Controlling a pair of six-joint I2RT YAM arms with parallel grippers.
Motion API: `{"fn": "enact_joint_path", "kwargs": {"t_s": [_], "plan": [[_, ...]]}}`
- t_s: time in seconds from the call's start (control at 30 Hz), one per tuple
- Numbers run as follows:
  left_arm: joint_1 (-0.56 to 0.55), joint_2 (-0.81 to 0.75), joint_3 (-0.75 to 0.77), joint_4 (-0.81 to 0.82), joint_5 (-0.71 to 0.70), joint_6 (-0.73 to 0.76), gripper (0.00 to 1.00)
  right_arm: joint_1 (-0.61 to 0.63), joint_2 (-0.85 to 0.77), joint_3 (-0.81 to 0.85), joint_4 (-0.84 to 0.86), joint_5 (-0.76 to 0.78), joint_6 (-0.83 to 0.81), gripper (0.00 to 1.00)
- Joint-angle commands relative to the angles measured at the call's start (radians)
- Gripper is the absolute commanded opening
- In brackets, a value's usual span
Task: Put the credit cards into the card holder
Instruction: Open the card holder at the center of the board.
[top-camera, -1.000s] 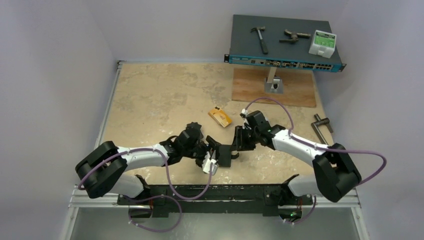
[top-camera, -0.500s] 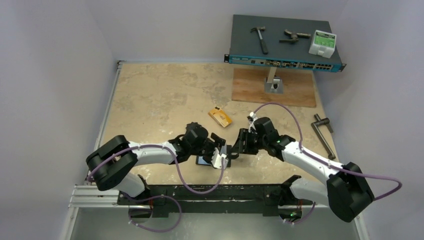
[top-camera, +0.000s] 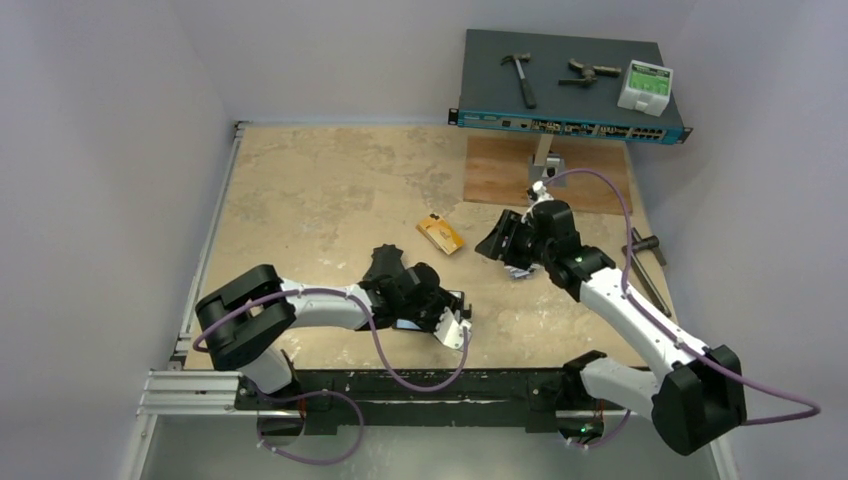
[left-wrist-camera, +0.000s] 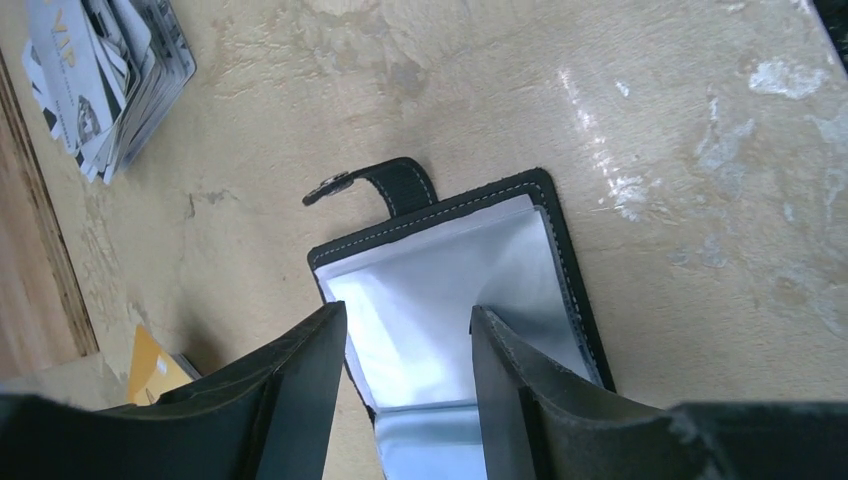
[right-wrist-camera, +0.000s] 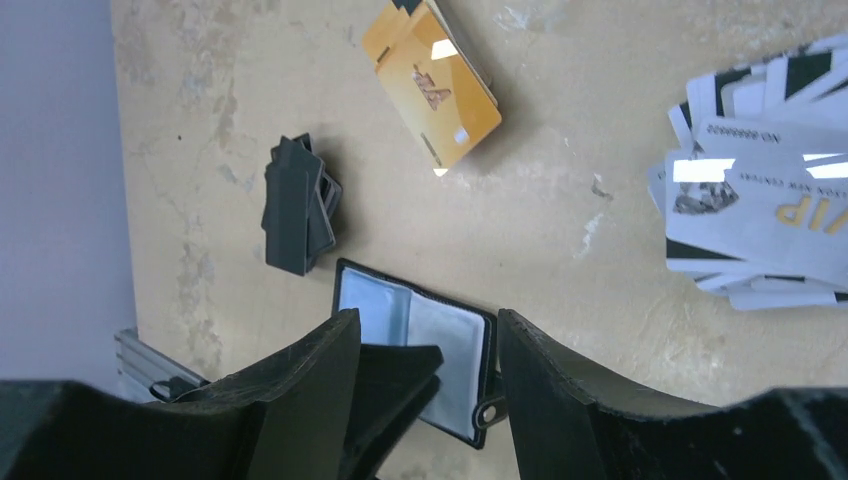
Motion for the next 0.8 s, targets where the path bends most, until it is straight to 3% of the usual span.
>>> {"fn": "enact_joint_path", "kwargs": {"t_s": [0.0,0.1,0.33,0.57,0.67,0.77], "plan": [[-0.033,0.009,0.027,-0.127,-0.011,-0.025,0.50,-0.006,0.091,0.081,0.107,-0.058,-0.011,0.53],[-0.053,-0.032,0.049,-0.144,-0.048,-0.063,0.52,-0.002,0.180,0.130,0.156,-0.076,-0.022,0.53],[-0.040,-0.183,0.231,-0.443,-0.144,-0.211,0.61,0.063,0.310,0.215,0.221,-0.074,-0.004,0.52],[-0.019,-0.391,0.296,-0.667,-0.157,-0.315,0.66,0.191,0.440,0.331,0.248,-0.026,0.023,0.52],[0.044,-0.507,0.267,-0.746,-0.138,-0.355,0.66,0.223,0.498,0.370,0.255,-0.023,0.023,0.51],[0.181,-0.586,0.218,-0.786,-0.126,-0.380,0.66,0.247,0.537,0.389,0.265,-0.020,0.019,0.52]]}}
